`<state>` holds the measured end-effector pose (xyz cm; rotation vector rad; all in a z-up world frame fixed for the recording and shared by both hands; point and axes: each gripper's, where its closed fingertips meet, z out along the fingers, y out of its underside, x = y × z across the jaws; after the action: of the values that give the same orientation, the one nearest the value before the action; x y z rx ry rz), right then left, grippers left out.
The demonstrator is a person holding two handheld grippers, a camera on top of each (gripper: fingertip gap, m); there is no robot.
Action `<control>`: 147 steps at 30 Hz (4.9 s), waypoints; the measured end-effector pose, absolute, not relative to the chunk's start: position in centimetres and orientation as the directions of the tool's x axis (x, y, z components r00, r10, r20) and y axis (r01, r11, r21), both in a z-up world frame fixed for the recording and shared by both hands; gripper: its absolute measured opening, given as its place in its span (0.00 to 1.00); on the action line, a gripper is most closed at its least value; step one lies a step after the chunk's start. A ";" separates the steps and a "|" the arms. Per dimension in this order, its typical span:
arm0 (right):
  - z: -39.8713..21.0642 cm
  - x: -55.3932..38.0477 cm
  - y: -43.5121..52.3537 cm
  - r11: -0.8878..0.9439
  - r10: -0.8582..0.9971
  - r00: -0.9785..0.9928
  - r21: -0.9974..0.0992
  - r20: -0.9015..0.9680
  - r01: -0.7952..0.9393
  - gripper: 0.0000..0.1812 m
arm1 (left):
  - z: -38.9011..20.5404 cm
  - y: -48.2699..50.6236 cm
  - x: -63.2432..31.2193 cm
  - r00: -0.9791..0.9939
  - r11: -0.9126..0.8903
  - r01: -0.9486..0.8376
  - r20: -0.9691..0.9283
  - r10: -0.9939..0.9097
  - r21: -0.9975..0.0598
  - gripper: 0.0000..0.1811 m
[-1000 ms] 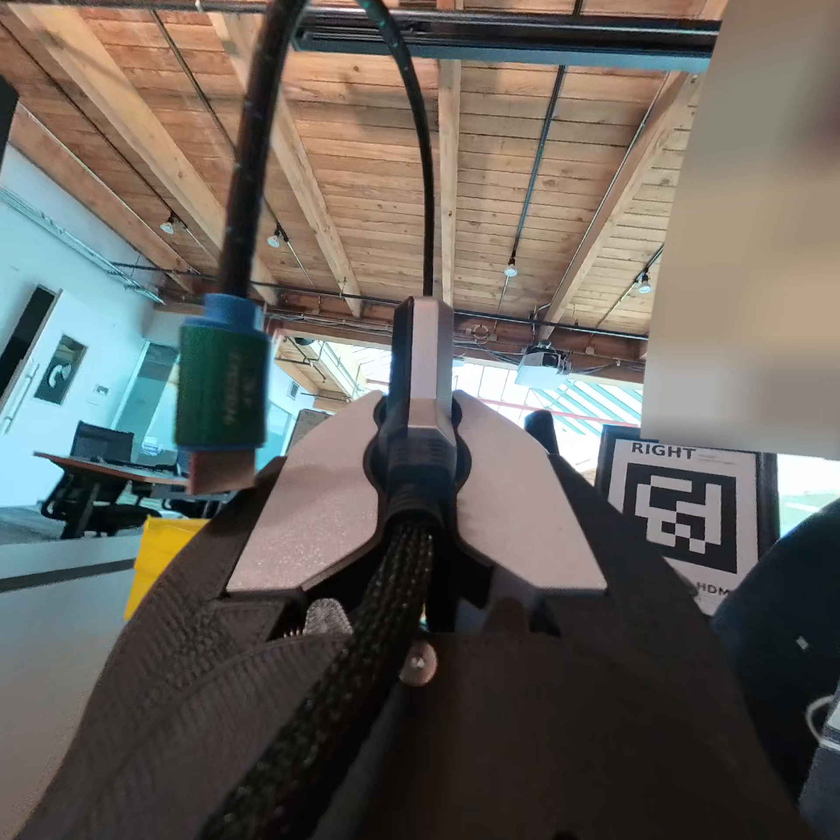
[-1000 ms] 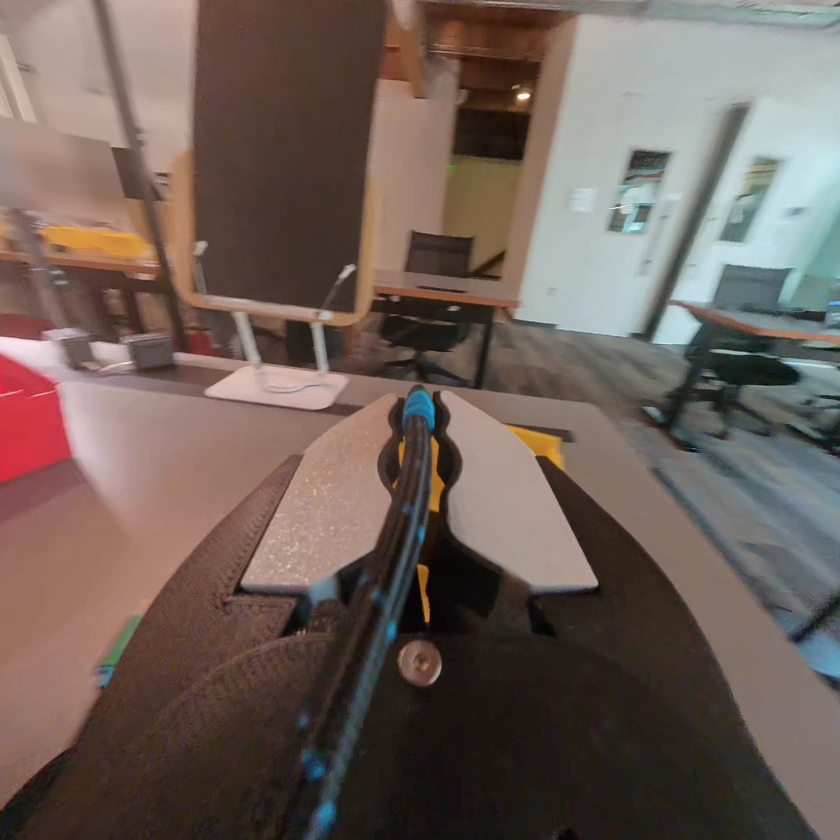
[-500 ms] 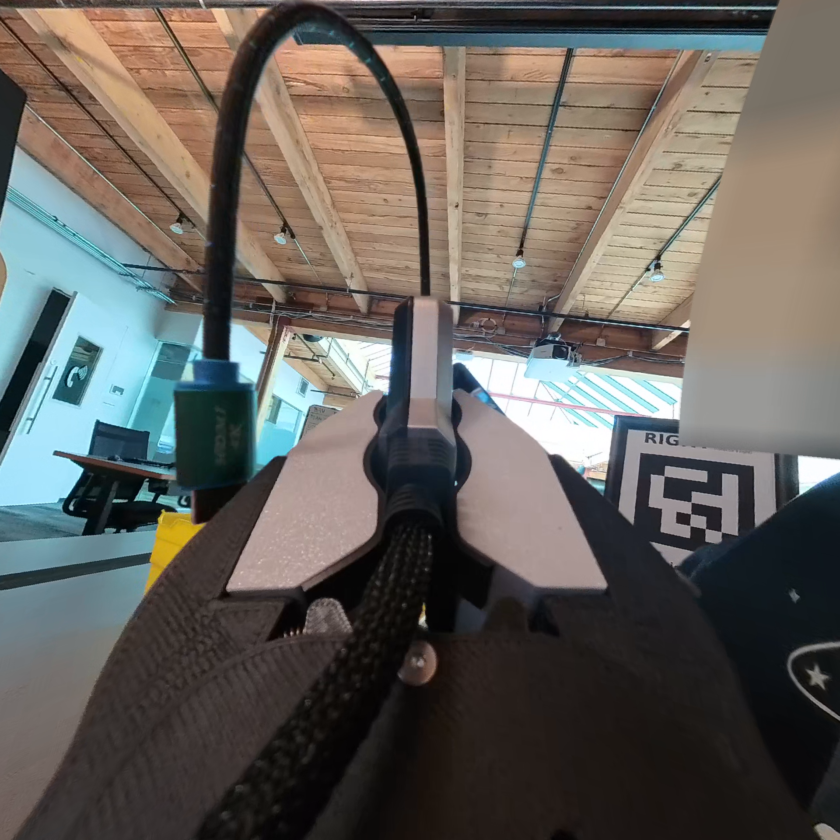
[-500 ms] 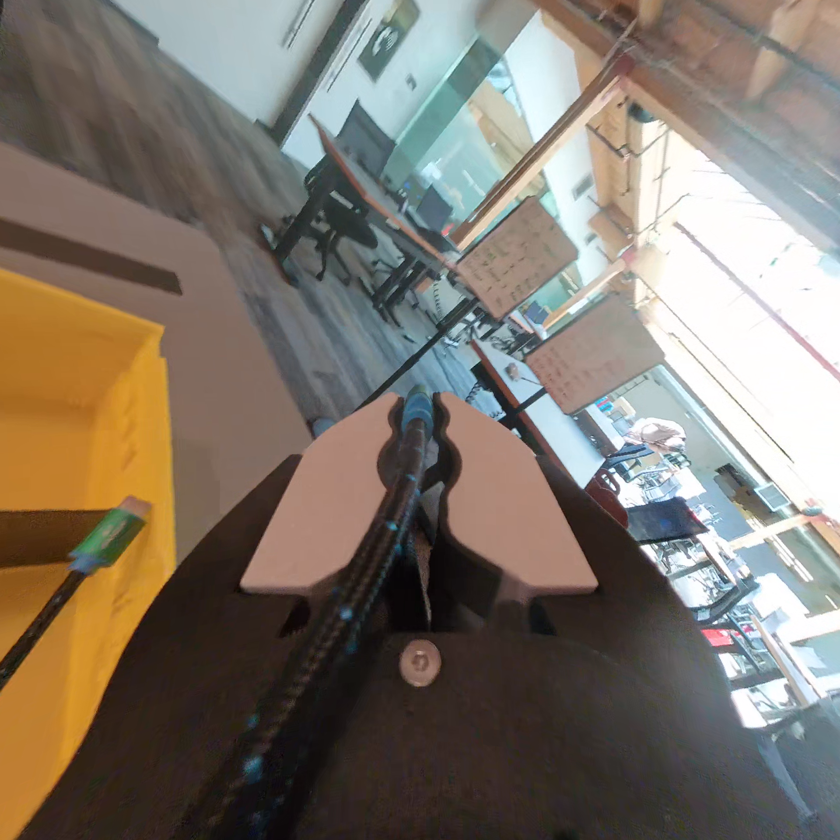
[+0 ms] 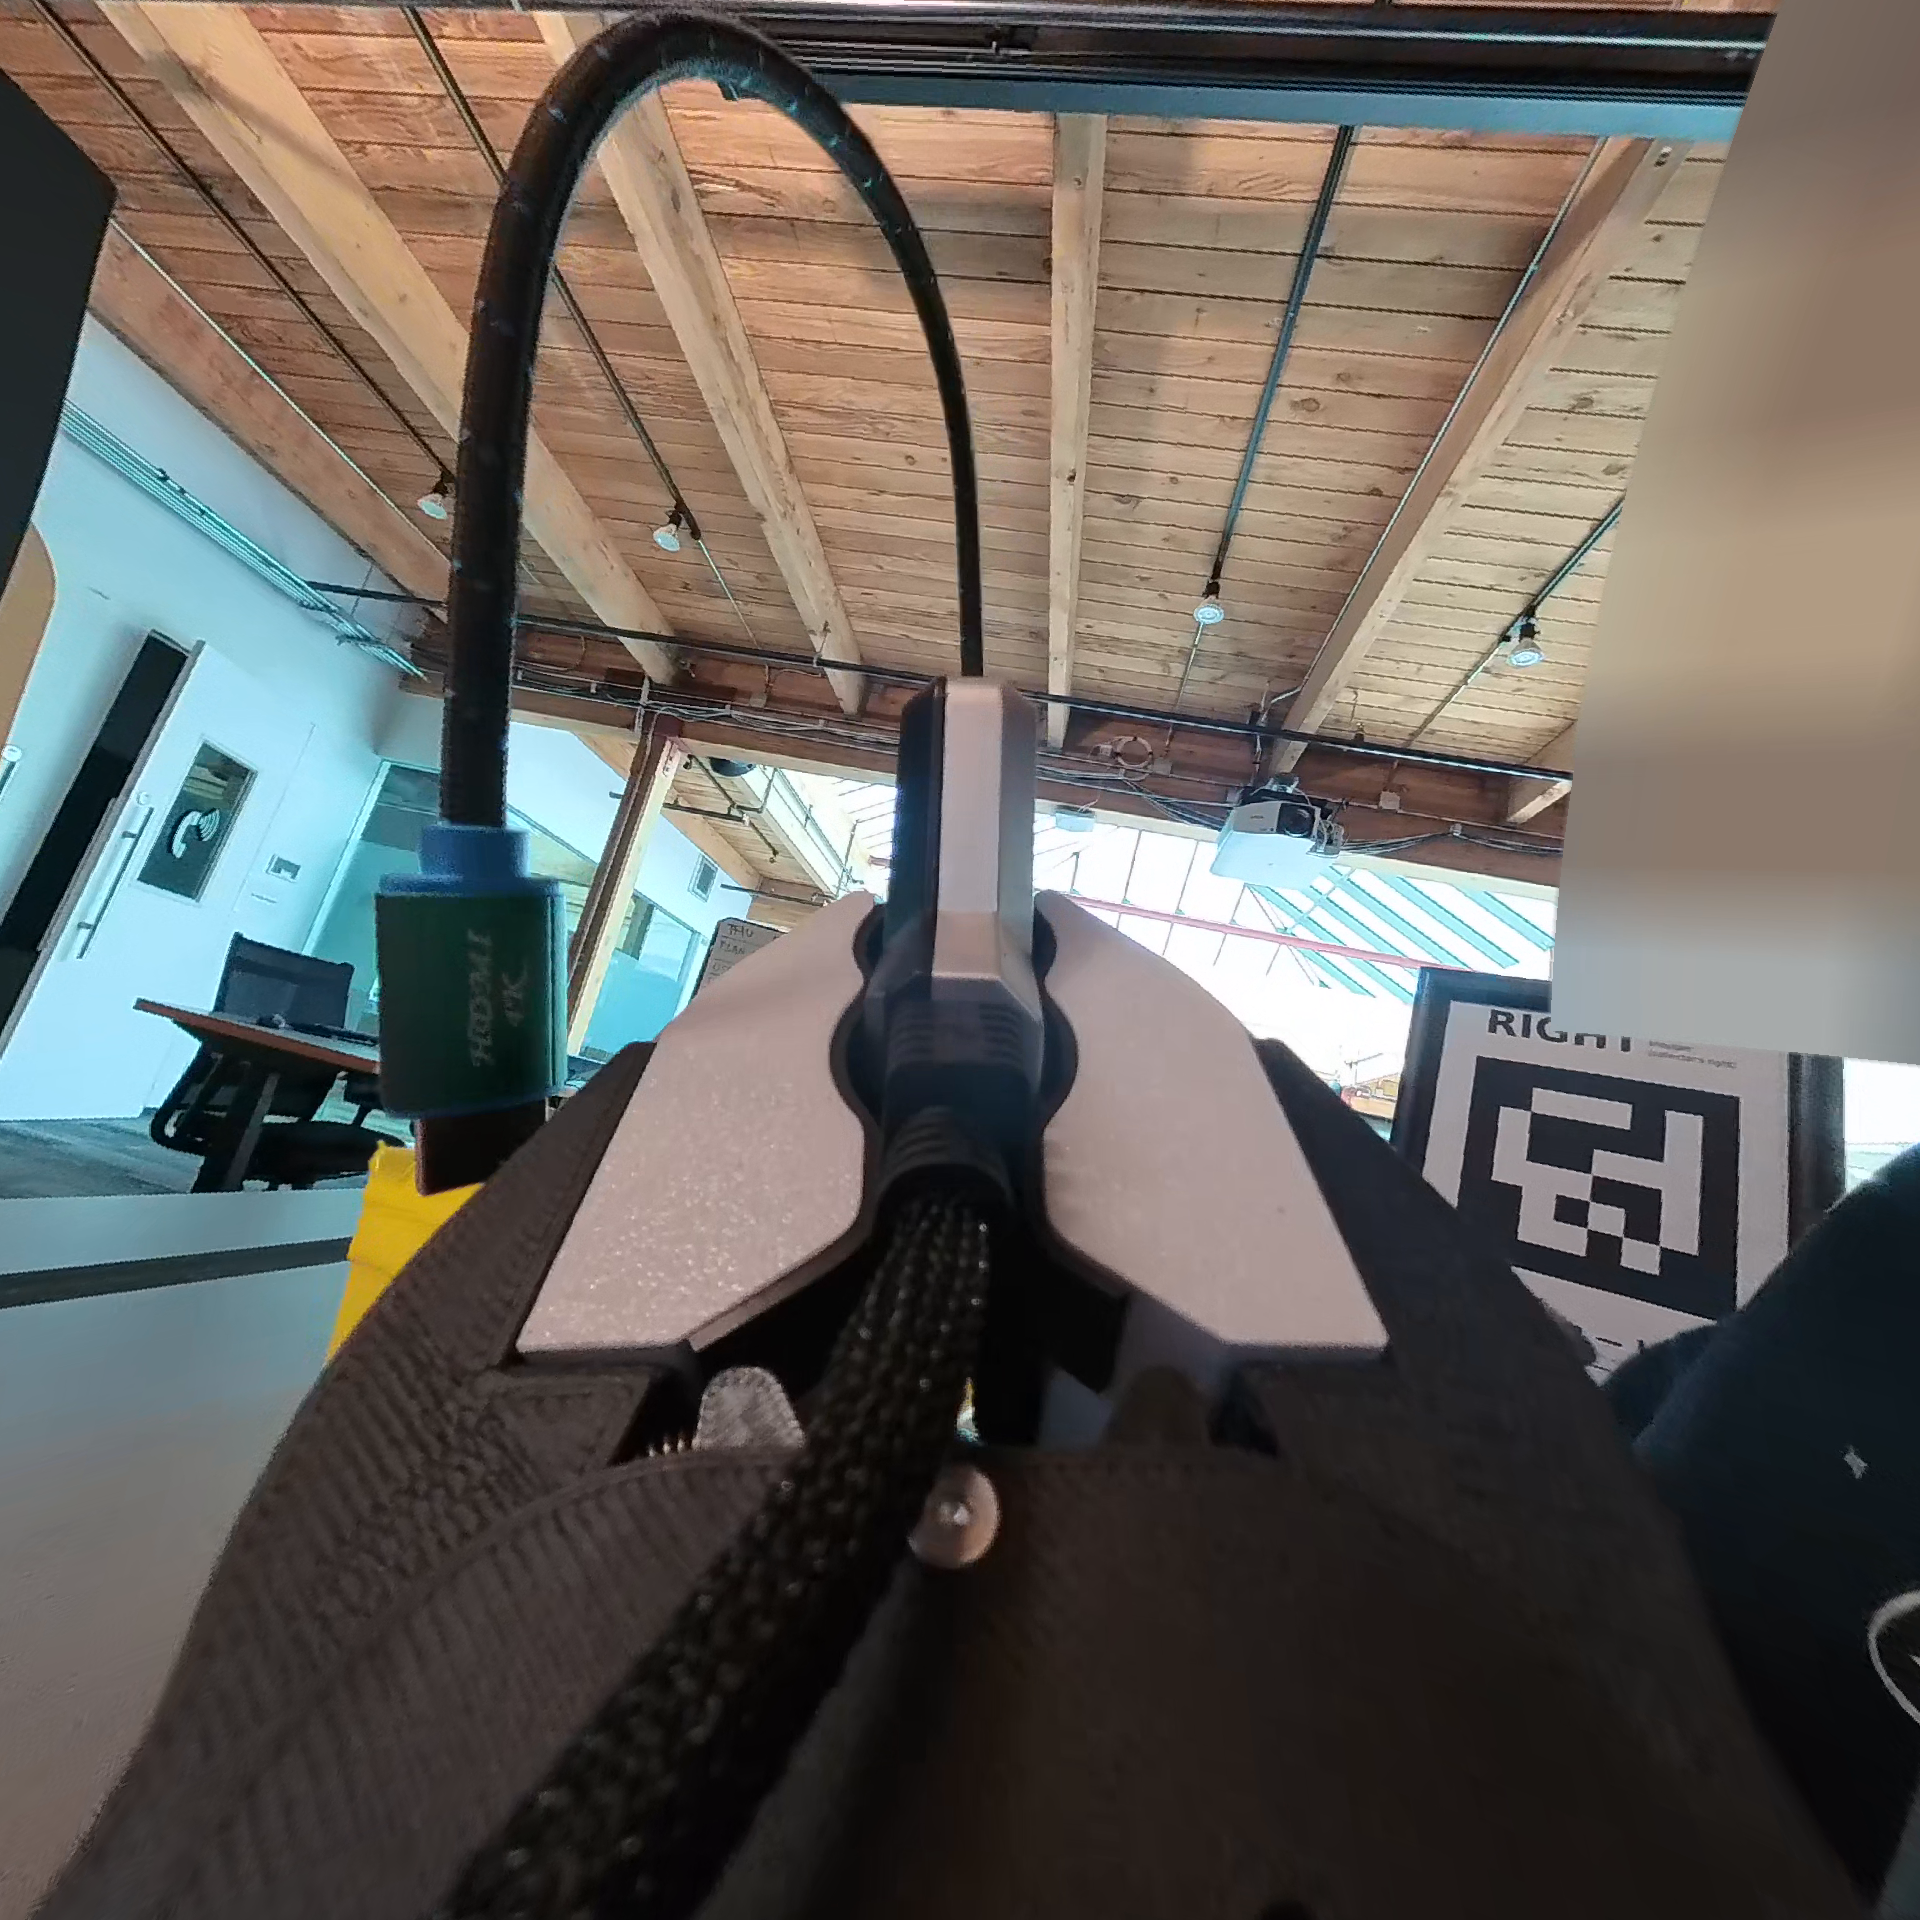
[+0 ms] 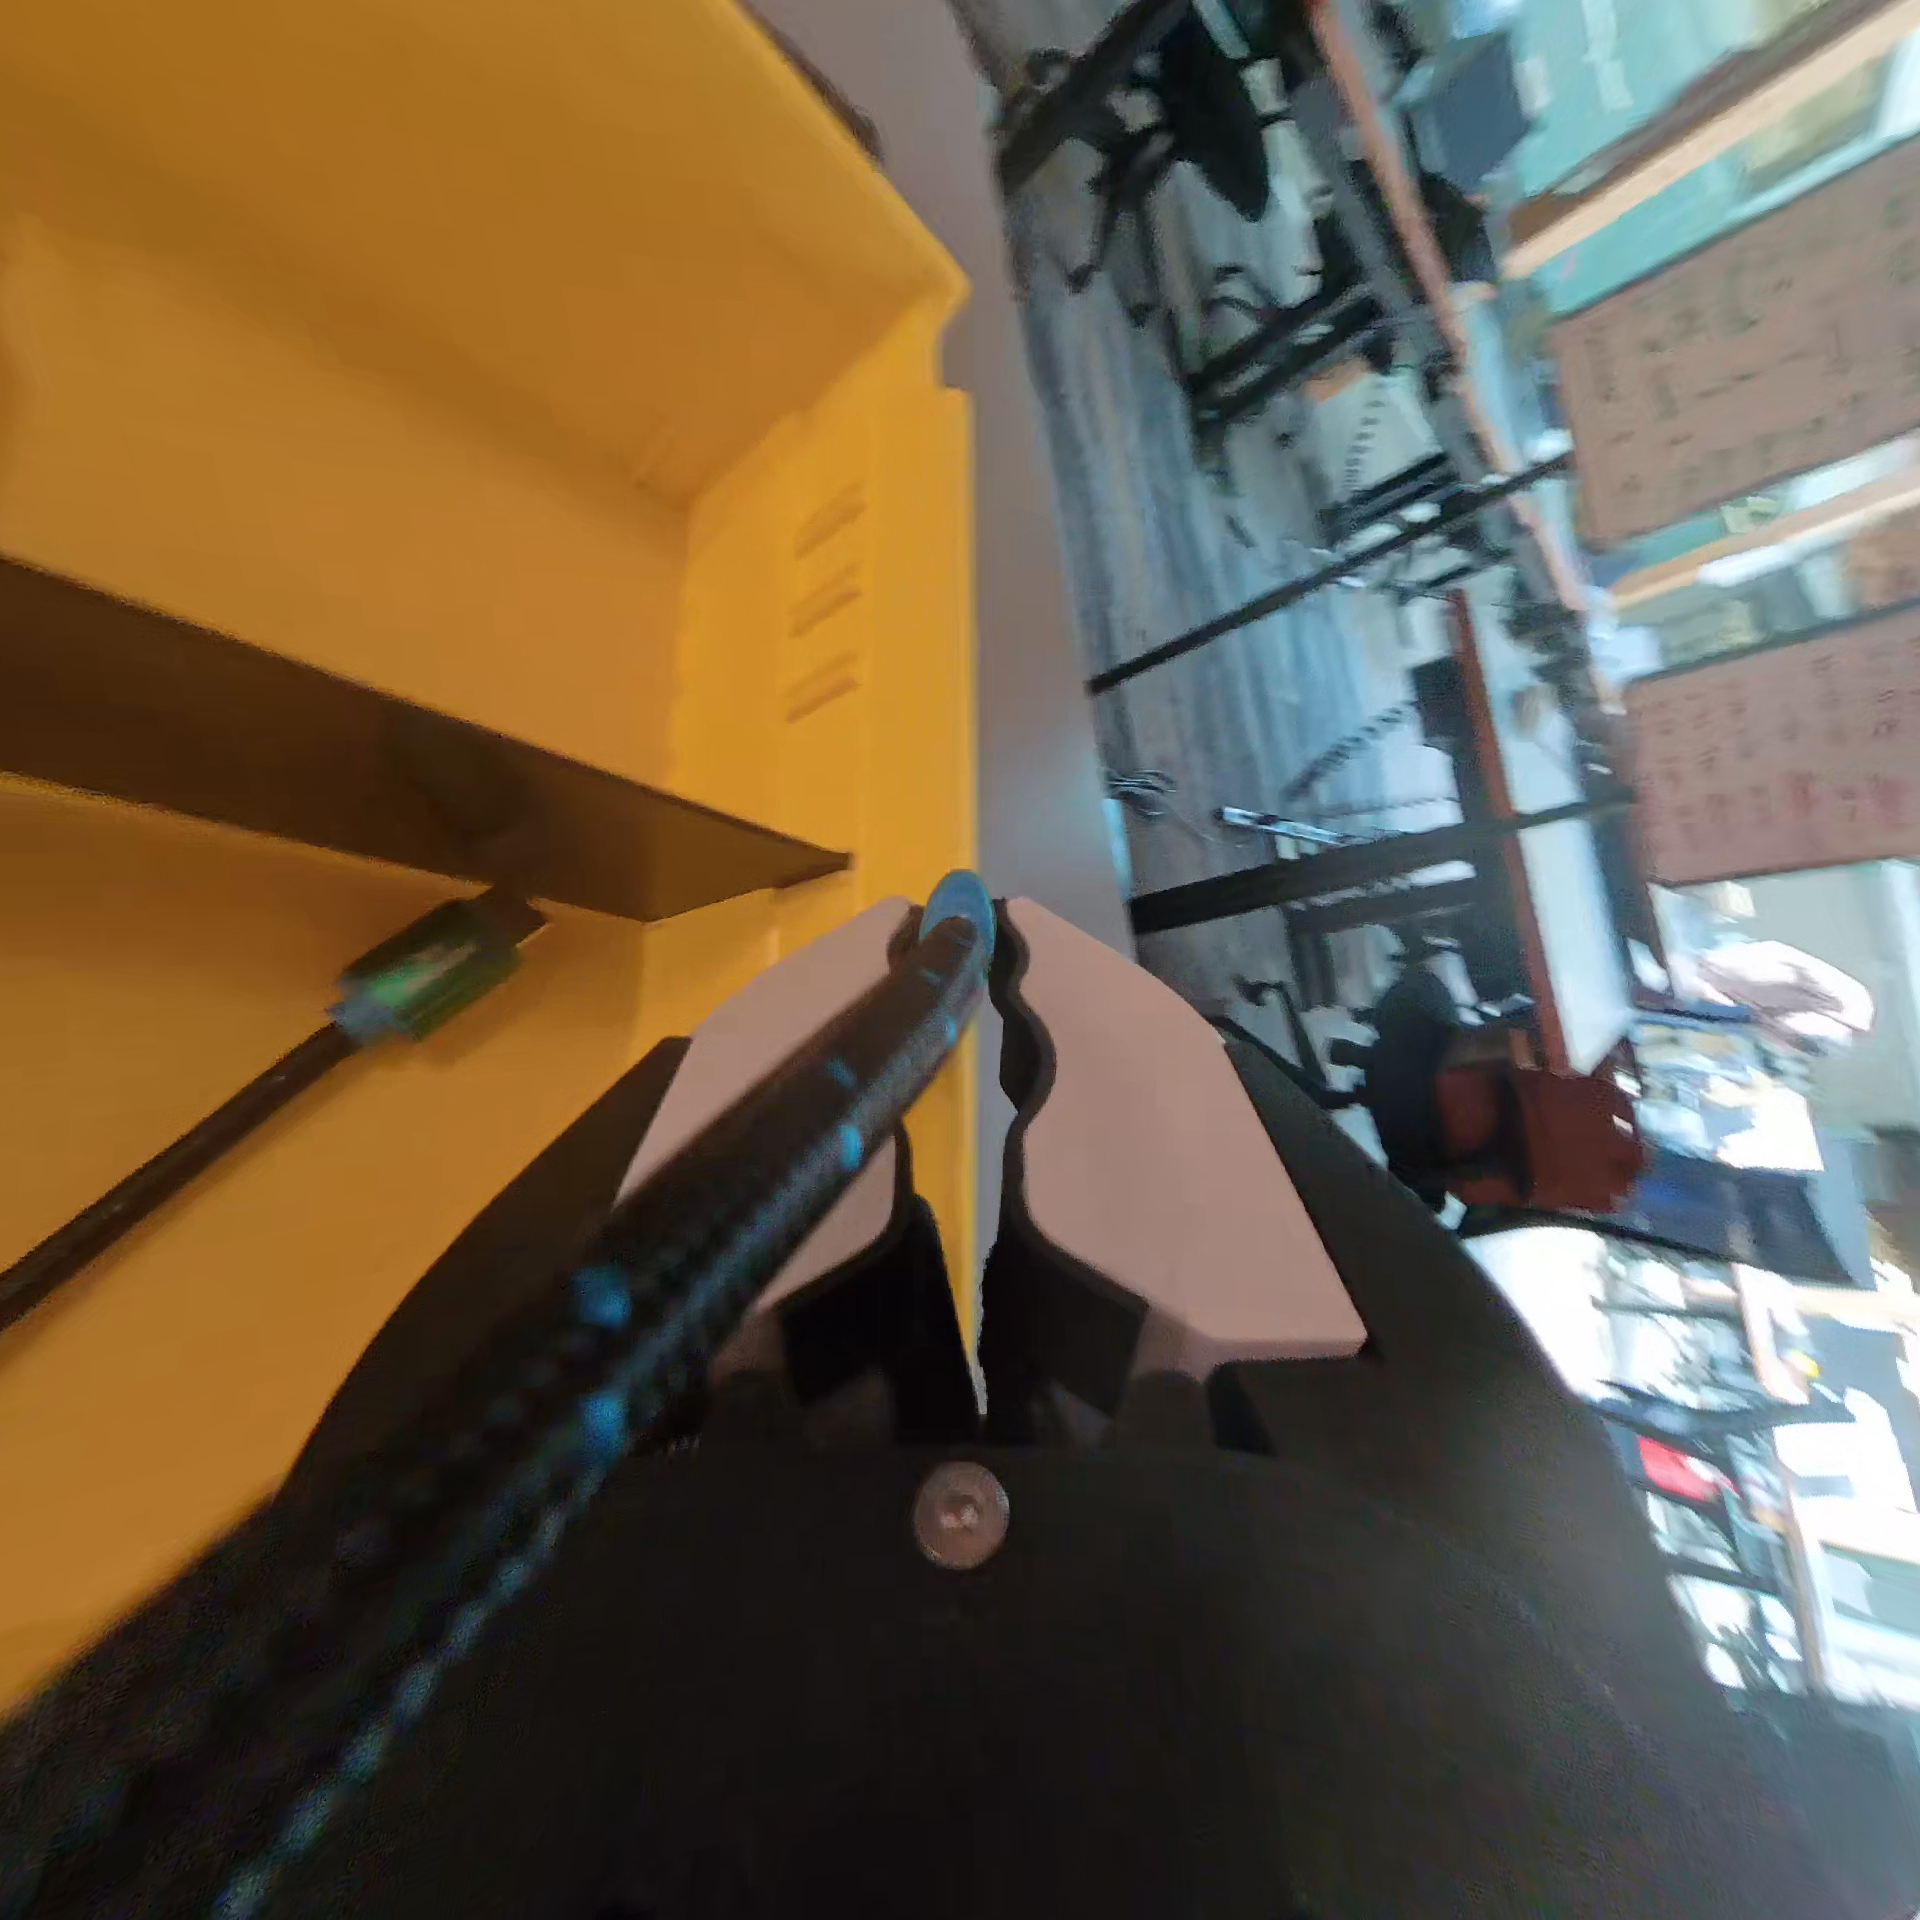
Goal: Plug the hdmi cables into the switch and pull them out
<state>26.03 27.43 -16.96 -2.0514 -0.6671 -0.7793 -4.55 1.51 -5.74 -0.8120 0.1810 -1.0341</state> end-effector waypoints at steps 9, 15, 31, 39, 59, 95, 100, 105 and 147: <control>-22.6 21.5 21.1 -0.652 0.597 0.759 -0.394 0.259 0.648 0.41 | -5.9 1.7 -4.6 0.519 0.243 0.697 0.242 -0.820 -0.674 0.13; -19.8 20.7 20.3 -0.561 0.599 0.754 -0.531 0.270 0.635 0.40 | -6.0 1.8 -4.6 0.526 0.243 0.694 0.246 -0.814 -0.678 0.13; -12.1 10.3 23.6 -0.301 0.713 0.697 -0.932 -0.080 0.201 0.28 | -6.2 2.0 -4.5 0.530 0.236 0.688 0.253 -0.810 -0.686 0.13; -18.8 13.9 25.9 -0.420 0.551 0.828 -0.822 0.104 0.383 0.18 | -6.4 2.2 -4.3 0.517 0.216 0.695 0.268 -0.813 -0.686 0.13; -19.8 14.4 25.4 -0.386 0.474 0.838 -0.791 0.271 0.474 0.17 | -6.6 2.3 -4.2 0.530 0.217 0.686 0.273 -0.803 -0.694 0.13; -2.1 11.7 13.4 0.156 0.840 0.526 -0.870 -0.132 -0.468 0.33 | -6.6 2.3 -4.0 0.519 0.205 0.689 0.276 -0.809 -0.695 0.13; -1.5 3.0 4.5 -0.082 0.994 0.011 -0.810 -0.109 -0.581 0.40 | -6.0 1.4 -4.0 0.483 0.219 0.713 0.240 -0.842 -0.666 0.13; -3.9 -3.0 0.7 -0.309 0.941 -0.284 -0.805 -0.183 -0.507 0.34 | -5.7 0.9 -3.9 0.457 0.216 0.726 0.223 -0.861 -0.654 0.13; -3.1 -0.6 3.6 -0.499 0.866 -0.377 -0.571 -0.328 -0.652 0.06 | -5.3 0.1 -5.5 0.342 0.198 0.879 0.284 -0.896 -0.435 0.13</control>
<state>-0.56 3.56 -3.10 -0.7455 -0.4326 1.9882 -5.46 0.12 -5.27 -0.5829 0.0345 -1.2418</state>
